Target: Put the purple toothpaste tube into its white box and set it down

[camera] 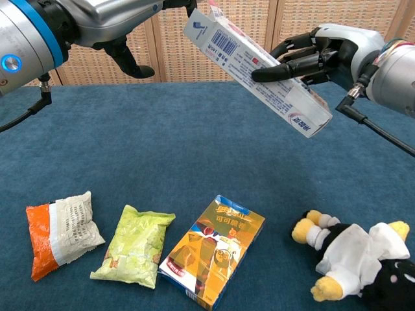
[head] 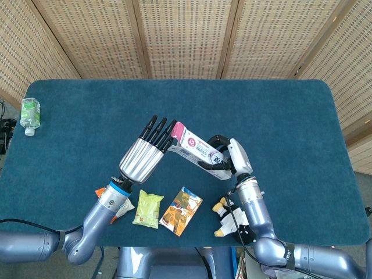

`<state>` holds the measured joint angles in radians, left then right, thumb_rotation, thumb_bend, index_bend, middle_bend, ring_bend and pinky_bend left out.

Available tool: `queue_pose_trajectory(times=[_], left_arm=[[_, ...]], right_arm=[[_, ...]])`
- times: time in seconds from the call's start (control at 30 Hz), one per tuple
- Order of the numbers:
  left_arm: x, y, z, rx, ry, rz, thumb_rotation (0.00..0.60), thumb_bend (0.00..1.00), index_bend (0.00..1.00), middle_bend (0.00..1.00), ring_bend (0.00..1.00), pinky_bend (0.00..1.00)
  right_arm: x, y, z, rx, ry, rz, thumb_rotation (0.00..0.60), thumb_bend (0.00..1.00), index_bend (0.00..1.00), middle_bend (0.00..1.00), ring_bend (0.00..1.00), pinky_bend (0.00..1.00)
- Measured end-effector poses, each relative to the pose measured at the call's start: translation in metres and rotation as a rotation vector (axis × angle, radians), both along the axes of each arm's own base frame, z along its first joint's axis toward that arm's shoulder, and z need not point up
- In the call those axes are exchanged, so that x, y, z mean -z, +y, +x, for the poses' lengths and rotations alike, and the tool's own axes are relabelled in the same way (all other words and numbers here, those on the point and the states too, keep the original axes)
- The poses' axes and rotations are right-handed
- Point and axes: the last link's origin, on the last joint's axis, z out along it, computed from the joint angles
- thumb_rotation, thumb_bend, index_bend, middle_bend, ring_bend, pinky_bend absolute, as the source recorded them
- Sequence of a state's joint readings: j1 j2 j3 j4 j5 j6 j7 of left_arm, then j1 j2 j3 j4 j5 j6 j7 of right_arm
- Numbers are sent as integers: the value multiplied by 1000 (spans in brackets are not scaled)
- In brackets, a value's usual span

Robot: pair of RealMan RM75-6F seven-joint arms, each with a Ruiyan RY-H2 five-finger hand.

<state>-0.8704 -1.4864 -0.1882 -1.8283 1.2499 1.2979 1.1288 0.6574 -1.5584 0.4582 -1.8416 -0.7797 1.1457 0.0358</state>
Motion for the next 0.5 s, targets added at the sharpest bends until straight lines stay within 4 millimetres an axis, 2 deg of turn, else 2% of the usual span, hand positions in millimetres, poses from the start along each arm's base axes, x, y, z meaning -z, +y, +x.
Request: queue_pose_trajectory(times=[0.27,0.5], left_arm=[[-7,-1,0,2,-16,10,600,242,223,0,0,48],[-20,0,-15,-24,-30,20,600,242,223,0,0,48]], right_arm=[[-6,-1,-21,77,-111,-6,600,38,596,537,417,467],[-15,-4,-48,78,12,-76,600,38,596,537,417,467]])
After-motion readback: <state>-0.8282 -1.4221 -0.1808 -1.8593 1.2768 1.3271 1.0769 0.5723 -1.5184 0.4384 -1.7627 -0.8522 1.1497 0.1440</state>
